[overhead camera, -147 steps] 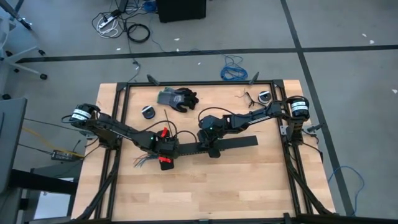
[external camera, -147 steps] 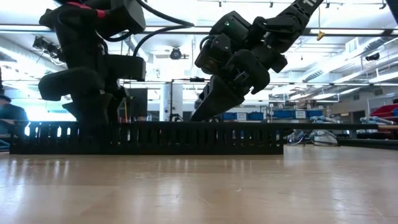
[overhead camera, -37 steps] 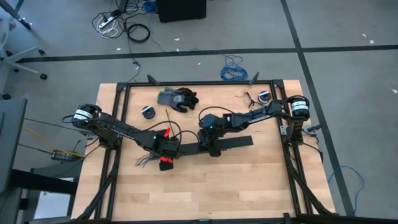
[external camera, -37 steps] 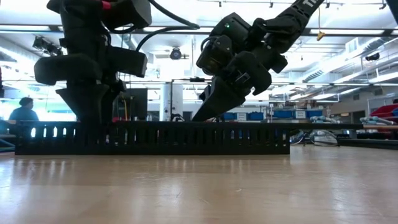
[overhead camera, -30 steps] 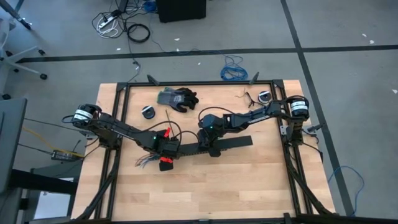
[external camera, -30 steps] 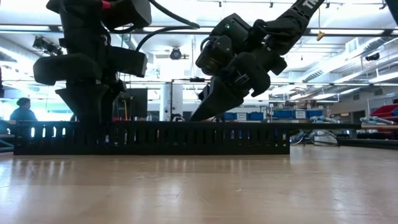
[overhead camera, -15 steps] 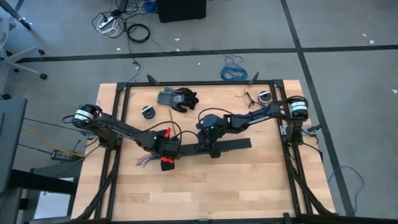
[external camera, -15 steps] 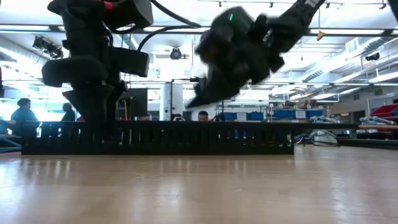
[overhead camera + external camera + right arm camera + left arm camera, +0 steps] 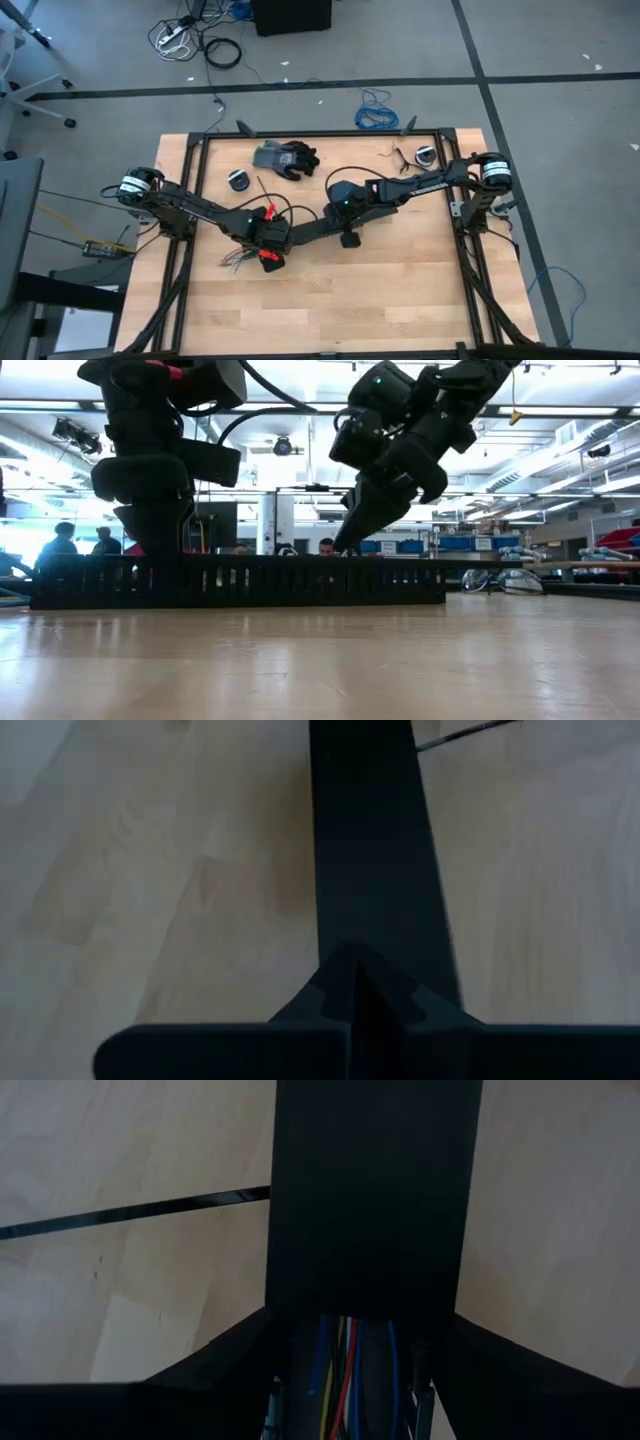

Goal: Ziptie cables
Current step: Close the black cable duct with the cover

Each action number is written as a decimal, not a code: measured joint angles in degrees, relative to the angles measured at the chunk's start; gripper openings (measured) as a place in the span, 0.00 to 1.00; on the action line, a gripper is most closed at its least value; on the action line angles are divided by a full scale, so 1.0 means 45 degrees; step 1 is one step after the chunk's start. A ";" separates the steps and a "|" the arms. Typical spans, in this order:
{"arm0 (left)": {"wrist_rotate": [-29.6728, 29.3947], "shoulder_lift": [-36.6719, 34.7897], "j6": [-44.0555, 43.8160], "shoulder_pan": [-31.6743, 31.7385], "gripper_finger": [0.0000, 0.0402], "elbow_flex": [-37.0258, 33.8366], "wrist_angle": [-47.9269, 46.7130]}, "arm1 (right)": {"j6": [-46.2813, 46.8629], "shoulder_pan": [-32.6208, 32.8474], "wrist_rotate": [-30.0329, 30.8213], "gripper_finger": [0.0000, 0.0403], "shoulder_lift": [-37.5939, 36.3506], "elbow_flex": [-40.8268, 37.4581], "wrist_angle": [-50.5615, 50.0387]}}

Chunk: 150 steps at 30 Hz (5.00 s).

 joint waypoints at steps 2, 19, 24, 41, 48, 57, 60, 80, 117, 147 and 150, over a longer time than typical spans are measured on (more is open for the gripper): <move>0.0073 0.0000 -0.0039 0.0000 0.57 0.0000 0.0067 | 0.0008 0.0000 0.0081 0.00 0.0157 0.0004 0.0060; -0.0382 -0.0010 0.0961 -0.0010 0.76 0.0010 -0.0684 | 0.0141 -0.0007 0.0221 0.00 0.0777 0.0106 -0.0766; 0.0232 -0.0015 0.0115 -0.0018 0.84 0.0010 -0.2257 | 0.0136 -0.0010 0.0212 0.00 0.0782 0.0097 -0.0941; 0.0552 0.0884 0.0972 -0.0097 0.55 0.0087 -0.2301 | -0.0112 -0.0034 -0.0501 0.00 0.0816 0.0046 -0.0828; 0.0344 0.0987 0.1126 -0.0102 0.47 0.0283 -0.2387 | -0.0257 -0.0136 -0.0811 0.00 0.0826 0.0005 -0.0504; 0.0173 0.1030 0.1457 -0.0102 0.49 0.0432 -0.2397 | -0.0194 -0.0501 -0.2258 0.00 0.1927 0.0312 0.0774; 0.0028 0.1030 0.1467 -0.0102 0.49 0.0432 -0.2373 | -0.0197 -0.0505 -0.2584 0.00 0.2432 0.0716 0.1112; -0.0920 0.1069 0.1252 -0.0092 0.70 0.0452 -0.2619 | -0.0544 -0.0442 -0.2936 0.00 0.3157 0.1948 0.0356; 0.1125 0.0991 0.2308 -0.0534 0.44 0.0491 -0.3360 | -0.0317 -0.0301 -0.2951 0.00 0.1234 0.1777 -0.0866; 0.1377 0.1064 0.1579 -0.0539 0.44 0.0933 -0.2447 | 0.0811 -0.0238 -0.2258 0.00 0.1883 -0.0345 0.2113; 0.1295 0.1064 0.1679 -0.0544 0.46 0.0933 -0.2446 | 0.0811 -0.0204 -0.2149 0.00 0.1884 -0.0350 0.2181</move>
